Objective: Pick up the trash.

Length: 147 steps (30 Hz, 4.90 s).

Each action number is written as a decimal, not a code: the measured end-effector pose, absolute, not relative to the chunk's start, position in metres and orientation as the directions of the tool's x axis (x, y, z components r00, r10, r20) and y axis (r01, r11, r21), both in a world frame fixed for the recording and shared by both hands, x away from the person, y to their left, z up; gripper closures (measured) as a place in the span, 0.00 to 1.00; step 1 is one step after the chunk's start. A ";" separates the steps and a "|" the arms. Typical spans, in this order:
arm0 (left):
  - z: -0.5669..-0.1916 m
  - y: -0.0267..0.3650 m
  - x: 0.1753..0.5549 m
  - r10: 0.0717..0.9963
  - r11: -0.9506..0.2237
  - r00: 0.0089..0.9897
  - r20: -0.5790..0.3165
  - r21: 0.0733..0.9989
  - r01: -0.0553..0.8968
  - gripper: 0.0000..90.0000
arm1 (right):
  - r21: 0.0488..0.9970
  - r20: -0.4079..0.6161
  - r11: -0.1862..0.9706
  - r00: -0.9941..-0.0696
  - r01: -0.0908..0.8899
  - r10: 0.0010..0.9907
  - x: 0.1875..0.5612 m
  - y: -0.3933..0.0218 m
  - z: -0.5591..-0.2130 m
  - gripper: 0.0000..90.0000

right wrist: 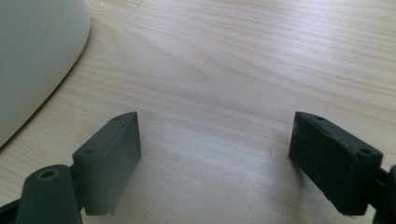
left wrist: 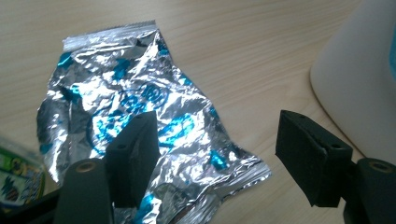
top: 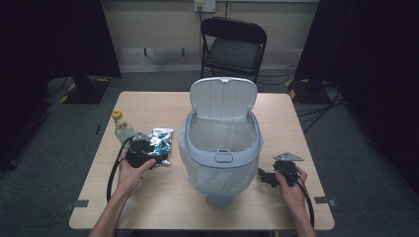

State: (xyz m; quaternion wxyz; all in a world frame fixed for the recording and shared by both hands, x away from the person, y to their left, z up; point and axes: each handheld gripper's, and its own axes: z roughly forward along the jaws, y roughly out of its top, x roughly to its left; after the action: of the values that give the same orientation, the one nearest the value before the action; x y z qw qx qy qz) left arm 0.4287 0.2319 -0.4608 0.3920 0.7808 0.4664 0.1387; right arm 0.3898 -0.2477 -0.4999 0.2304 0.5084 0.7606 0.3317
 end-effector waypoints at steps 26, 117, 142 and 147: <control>-0.477 0.209 0.436 0.834 -0.375 0.550 -0.044 0.687 0.623 0.39 | 0.739 -0.013 0.263 -0.377 0.620 0.926 0.390 -0.248 -0.500 0.17; -0.410 0.245 0.416 0.816 -0.022 0.529 -0.234 0.901 0.434 1.00 | 0.739 -0.014 0.261 -0.373 0.621 0.928 0.390 -0.247 -0.500 0.17; -0.348 0.241 0.380 0.777 -0.032 0.615 -0.136 0.967 0.254 1.00 | 0.739 -0.015 0.261 -0.373 0.621 0.928 0.390 -0.247 -0.500 0.17; -0.341 0.242 0.376 0.772 -0.016 0.621 -0.139 0.971 0.237 1.00 | 0.739 -0.015 0.261 -0.373 0.621 0.928 0.390 -0.247 -0.500 0.17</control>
State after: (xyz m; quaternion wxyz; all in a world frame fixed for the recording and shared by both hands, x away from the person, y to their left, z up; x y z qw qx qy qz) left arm 0.3762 0.2422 -0.3412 0.5939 0.6765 0.3729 0.2249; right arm 0.3897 -0.2474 -0.5000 0.2317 0.5098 0.7596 0.3309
